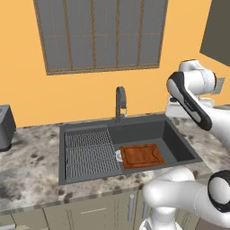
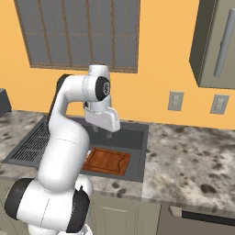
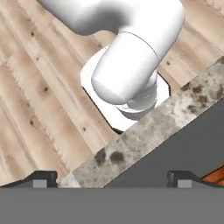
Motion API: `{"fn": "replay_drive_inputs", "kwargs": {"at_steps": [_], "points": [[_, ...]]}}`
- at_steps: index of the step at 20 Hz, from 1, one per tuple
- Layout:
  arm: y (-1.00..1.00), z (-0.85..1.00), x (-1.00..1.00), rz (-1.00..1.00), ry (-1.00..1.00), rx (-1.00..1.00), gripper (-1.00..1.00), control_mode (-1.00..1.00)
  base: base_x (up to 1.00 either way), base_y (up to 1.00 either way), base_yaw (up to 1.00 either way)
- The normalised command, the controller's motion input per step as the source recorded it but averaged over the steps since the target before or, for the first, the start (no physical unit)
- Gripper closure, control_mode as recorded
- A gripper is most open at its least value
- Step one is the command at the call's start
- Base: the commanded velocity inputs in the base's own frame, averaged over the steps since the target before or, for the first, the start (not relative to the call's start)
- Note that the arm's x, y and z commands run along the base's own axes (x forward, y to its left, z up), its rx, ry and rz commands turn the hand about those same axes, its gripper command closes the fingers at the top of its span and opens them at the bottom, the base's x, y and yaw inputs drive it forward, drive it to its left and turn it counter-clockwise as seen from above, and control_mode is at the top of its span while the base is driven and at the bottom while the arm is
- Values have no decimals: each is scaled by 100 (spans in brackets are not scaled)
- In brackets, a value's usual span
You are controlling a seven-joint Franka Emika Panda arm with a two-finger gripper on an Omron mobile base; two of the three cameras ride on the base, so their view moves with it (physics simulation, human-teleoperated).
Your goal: Move the cutting board and knife to the sink. Then move spray from the cabinet to the counter.
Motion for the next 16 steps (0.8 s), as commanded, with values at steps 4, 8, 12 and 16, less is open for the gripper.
{"fn": "replay_drive_inputs", "kwargs": {"at_steps": [4, 8, 12, 16], "points": [[71, 68, -69, 18, 0, 12, -100, -100, 0, 0, 0], [68, 48, -59, 20, -1, 10, -100, -100, 0, 0, 0], [56, 36, -24, 21, -8, 9, -100, -100, 0, 0, 0], [38, 16, 0, 22, -11, 6, -100, -100, 0, 0, 0]]}}
